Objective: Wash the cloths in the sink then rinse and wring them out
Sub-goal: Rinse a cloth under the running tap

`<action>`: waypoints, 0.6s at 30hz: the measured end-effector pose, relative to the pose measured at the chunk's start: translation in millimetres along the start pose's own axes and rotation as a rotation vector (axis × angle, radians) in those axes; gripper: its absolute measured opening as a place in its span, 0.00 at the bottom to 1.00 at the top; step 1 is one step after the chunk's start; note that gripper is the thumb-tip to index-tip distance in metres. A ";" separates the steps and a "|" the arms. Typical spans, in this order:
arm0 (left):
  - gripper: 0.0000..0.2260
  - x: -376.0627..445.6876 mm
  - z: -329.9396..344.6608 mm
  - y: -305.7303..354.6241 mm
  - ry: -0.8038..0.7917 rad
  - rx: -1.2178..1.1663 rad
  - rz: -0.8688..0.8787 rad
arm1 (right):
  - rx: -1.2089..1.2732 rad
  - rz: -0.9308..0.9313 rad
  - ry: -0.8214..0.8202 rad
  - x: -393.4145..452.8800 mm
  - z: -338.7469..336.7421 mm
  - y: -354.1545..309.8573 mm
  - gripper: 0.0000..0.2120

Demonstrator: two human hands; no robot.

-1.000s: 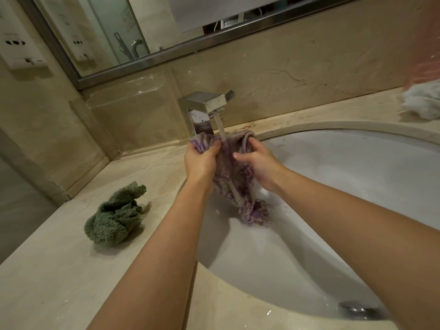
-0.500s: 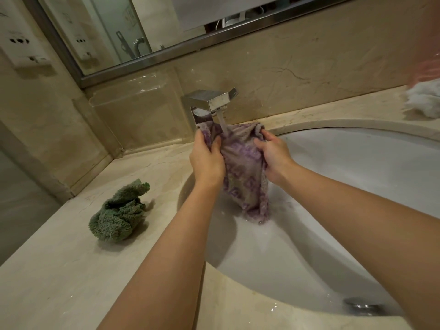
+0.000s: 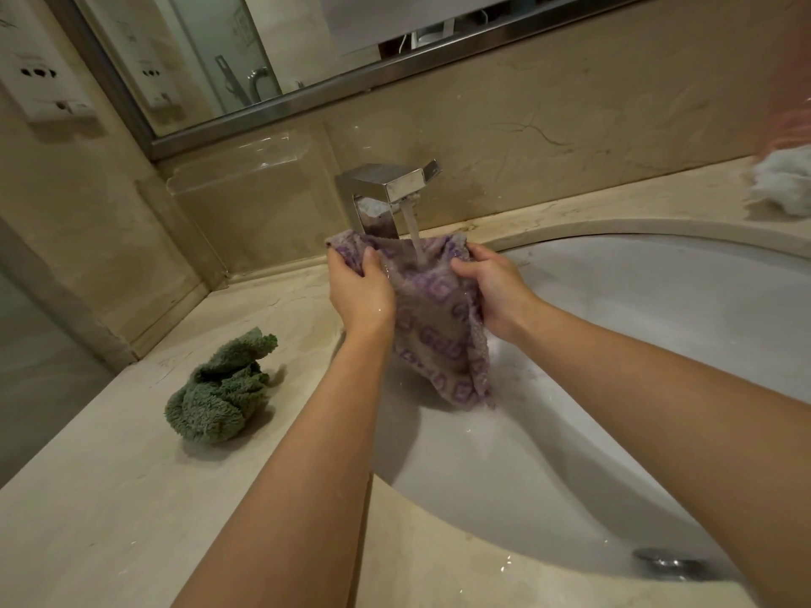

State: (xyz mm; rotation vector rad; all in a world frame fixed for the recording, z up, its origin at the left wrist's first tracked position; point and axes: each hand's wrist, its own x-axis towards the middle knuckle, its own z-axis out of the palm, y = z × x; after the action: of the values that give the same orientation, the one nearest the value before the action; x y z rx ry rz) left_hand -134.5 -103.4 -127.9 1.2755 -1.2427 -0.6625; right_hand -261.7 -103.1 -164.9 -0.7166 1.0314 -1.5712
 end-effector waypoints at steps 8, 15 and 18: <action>0.50 -1.5 -3.1 -9.4 -0.253 0.156 -0.061 | 0.032 0.077 -0.119 -11.0 -2.2 -5.8 0.17; 0.35 -3.0 0.6 -14.3 -0.355 0.238 0.020 | 0.059 0.164 -0.114 -17.5 0.5 -8.6 0.23; 0.28 -3.7 1.6 -12.9 -0.319 0.239 0.048 | 0.075 0.149 -0.115 -17.4 3.0 -8.0 0.21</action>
State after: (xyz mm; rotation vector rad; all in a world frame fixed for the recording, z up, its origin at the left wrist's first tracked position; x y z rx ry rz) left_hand -133.7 -103.6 -141.4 1.3650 -1.6487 -0.7175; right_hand -258.4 -86.6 -155.3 -0.6555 0.9155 -1.4170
